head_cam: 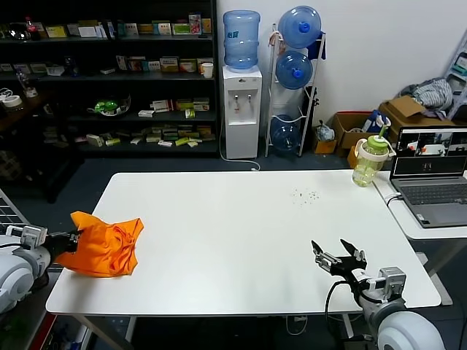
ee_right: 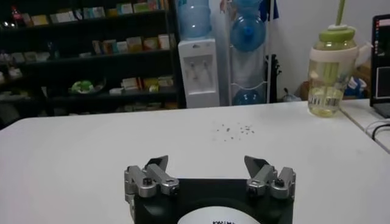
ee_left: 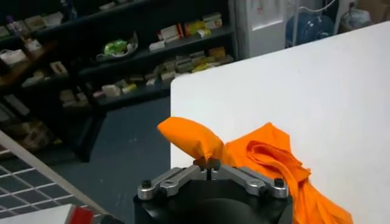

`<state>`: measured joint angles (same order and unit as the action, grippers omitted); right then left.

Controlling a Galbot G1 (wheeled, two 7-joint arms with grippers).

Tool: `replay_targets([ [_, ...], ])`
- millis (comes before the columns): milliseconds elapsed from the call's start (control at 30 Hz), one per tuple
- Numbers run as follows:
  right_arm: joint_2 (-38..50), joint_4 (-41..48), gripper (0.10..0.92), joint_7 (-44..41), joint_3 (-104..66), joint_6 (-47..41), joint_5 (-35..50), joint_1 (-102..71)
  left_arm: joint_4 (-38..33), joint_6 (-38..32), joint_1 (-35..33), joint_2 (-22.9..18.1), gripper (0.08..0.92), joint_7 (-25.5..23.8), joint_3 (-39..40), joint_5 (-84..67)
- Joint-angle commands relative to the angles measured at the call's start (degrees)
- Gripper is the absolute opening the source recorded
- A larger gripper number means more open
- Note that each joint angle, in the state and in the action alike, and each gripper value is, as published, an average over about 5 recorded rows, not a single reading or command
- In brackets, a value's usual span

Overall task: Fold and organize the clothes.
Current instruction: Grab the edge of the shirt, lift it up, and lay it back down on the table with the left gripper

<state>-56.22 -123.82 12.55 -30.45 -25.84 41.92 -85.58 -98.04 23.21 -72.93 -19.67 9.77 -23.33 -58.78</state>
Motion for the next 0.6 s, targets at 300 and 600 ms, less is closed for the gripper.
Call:
replay_targets([
  [300, -1.6, -0.7, 0.823, 0.2, 0.6, 0.0, -1.5, -1.0, -17.0, 4.9, 10.2, -13.7, 0.099, 21.1, 11.4, -22.1],
  [600, -2.7, -2.4, 0.823, 0.6, -3.0, -0.4, -1.6, -4.2, -9.3, 2.0, 40.5, -43.4, 0.099, 41.6, 41.9, -36.0],
])
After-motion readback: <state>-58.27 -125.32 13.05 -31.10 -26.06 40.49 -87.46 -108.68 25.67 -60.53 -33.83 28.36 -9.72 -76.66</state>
